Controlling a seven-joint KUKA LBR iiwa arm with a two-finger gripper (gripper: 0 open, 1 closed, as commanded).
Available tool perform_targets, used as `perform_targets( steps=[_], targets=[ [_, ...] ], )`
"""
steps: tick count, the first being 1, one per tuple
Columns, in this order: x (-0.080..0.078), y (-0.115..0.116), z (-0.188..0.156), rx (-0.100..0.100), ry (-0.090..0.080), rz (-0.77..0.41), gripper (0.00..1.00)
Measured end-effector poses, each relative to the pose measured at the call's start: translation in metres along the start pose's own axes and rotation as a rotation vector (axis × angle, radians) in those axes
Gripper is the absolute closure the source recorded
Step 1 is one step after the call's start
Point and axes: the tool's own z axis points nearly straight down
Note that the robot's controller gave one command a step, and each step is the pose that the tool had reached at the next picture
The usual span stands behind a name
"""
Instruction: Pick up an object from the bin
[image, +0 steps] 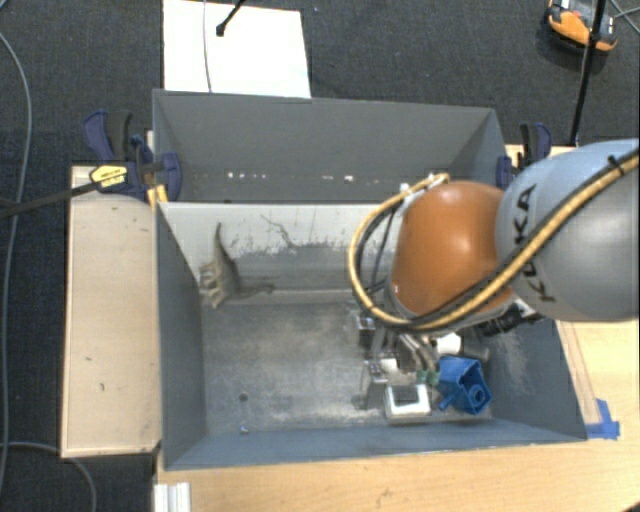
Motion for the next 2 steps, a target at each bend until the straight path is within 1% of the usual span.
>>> perform_targets(
  steps=[1,2],
  targets=[
    [-0.002,0.0,-0.004,-0.001,-0.009,0.004,0.0],
    [-0.019,-0.042,0.005,-0.002,-0.011,-0.149,0.0]
  ],
)
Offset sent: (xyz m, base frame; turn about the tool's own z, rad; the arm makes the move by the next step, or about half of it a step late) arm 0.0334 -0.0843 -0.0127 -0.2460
